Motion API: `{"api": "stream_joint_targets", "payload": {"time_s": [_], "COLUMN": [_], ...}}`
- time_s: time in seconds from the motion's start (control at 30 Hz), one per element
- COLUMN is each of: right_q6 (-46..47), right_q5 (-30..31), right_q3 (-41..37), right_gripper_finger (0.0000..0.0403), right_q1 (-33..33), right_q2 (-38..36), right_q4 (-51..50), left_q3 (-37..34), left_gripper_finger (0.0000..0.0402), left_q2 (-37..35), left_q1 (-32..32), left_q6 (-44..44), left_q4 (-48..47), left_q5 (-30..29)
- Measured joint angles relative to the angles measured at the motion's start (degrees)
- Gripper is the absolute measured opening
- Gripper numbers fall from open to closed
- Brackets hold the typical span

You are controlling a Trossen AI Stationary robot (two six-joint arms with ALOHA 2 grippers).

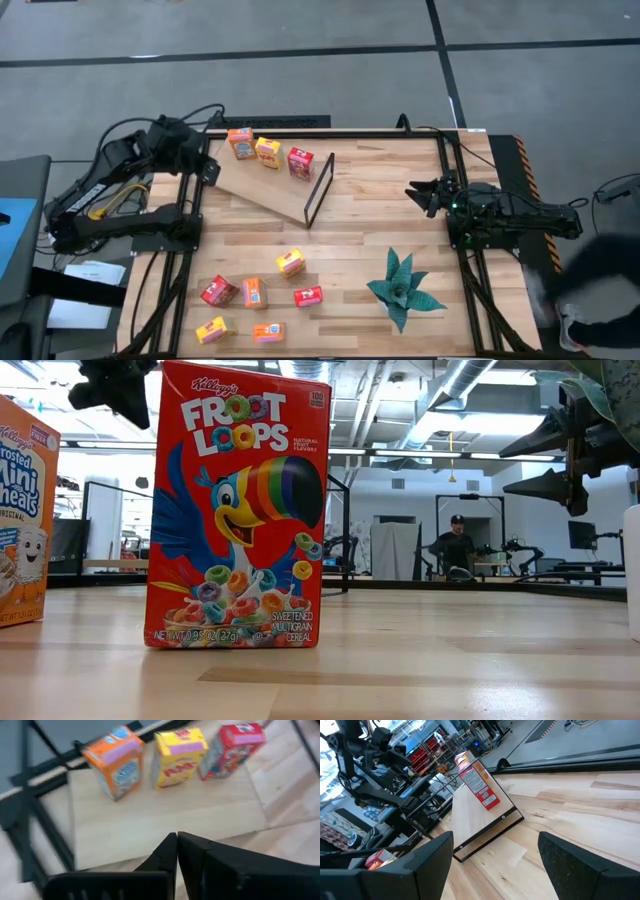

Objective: Stack cereal on shelf
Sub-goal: Put the top orange cereal box on the shelf

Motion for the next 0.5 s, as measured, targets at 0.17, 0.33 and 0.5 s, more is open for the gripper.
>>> {"api": "stream_joint_targets", "payload": {"time_s": [0.17,0.33,0.5], "right_q6": [0.01,0.04,0.00], "right_q5": [0.02,0.00,0.02], "right_q3": [0.00,0.00,0.00], "right_gripper_finger": [0.0317,0.0317,0.0317], "right_q1": [0.00,0.00,0.00], "right_q2": [0.00,0.00,0.00], "right_q4": [0.00,0.00,-0.08], "left_q3": [-2.47,-8.41,-13.41], "left_gripper_finger": [0.0000,0.0000,0.0000], "left_q2": [-1.30,-4.32,-8.45], "left_q1": [-3.63,-7.14,-8.06], "left_q6": [-3.96,-6.73,-10.80], "left_q4": [1.06,9.33,12.92], "left_q5": [-0.47,-1.09,-5.30]}}
